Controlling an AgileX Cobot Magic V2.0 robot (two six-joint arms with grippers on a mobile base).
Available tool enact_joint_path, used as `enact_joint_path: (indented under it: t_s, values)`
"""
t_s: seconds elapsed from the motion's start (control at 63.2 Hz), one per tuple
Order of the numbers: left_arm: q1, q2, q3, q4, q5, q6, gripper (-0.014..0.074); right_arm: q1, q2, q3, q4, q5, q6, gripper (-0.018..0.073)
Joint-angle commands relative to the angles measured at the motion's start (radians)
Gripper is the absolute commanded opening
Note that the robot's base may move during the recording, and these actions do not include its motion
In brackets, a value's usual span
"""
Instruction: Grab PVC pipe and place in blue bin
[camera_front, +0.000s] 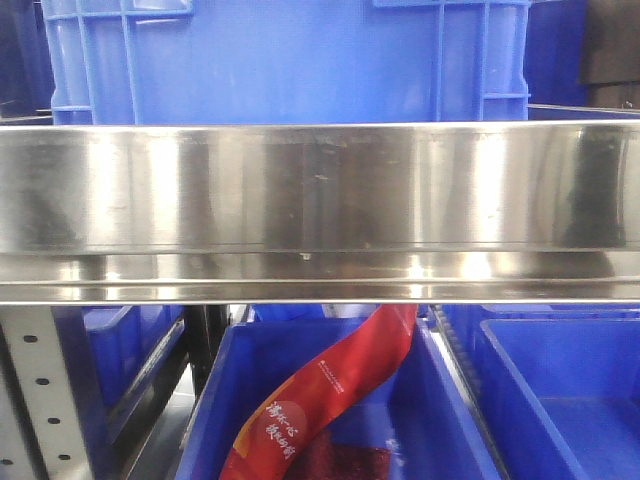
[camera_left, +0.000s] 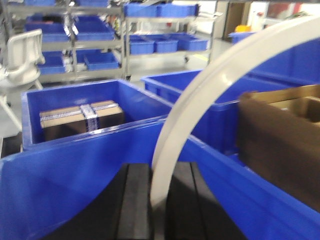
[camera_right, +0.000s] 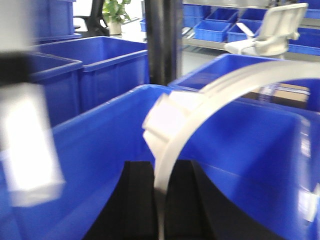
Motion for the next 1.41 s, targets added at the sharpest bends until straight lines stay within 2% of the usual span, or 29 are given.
enact_joint_path:
  t_s: [0.0, 0.142, 0.395, 0.522, 0.648, 0.743, 0.838, 0.949, 1.012, 1.123, 1.281, 1.391]
  values:
    - [0.011, 0.068, -0.074, -0.034, 0.044, -0.002, -0.011, 0.027, 0.051, -0.045, 0.001, -0.006, -0.006, -0.0163]
    - [0.016, 0.108, -0.108, -0.047, 0.105, -0.002, -0.0031, 0.064, 0.11, -0.072, 0.001, 0.01, -0.006, -0.0043]
    - [0.016, 0.108, -0.108, -0.039, 0.165, -0.002, 0.0269, 0.068, 0.134, -0.072, 0.001, 0.02, -0.006, 0.0274]
    - [0.016, 0.108, -0.108, -0.039, 0.183, -0.002, 0.0338, 0.068, 0.134, -0.072, 0.001, 0.02, -0.006, 0.0345]
    - [0.016, 0.106, -0.108, -0.039, 0.185, -0.002, 0.0332, 0.068, 0.13, -0.072, 0.001, 0.022, -0.006, 0.0338]
    - [0.016, 0.087, -0.108, -0.039, 0.206, -0.002, 0.0279, 0.068, 0.107, -0.072, 0.001, 0.036, -0.006, 0.0311]
    - [0.016, 0.036, -0.108, -0.088, 0.275, -0.002, 0.0115, 0.068, 0.041, -0.072, 0.001, 0.089, -0.006, 0.0171]
    - [0.016, -0.021, -0.108, -0.09, 0.286, -0.002, -0.0111, 0.068, -0.019, -0.072, 0.001, 0.111, -0.006, -0.0049]
    - [0.019, -0.045, -0.108, -0.087, 0.274, -0.002, -0.0111, 0.068, -0.043, -0.072, 0.001, 0.087, -0.006, -0.0172]
    - [0.019, -0.094, -0.108, -0.087, 0.295, -0.002, -0.0111, 0.066, -0.072, -0.072, 0.001, 0.015, -0.006, -0.0167]
    - [0.019, -0.175, -0.099, -0.089, 0.332, -0.002, -0.0111, 0.066, -0.131, -0.068, 0.008, 0.023, -0.006, -0.0167]
    - [0.019, -0.237, -0.04, -0.089, 0.302, -0.002, -0.0111, 0.066, -0.182, -0.007, 0.008, -0.099, -0.006, -0.0167]
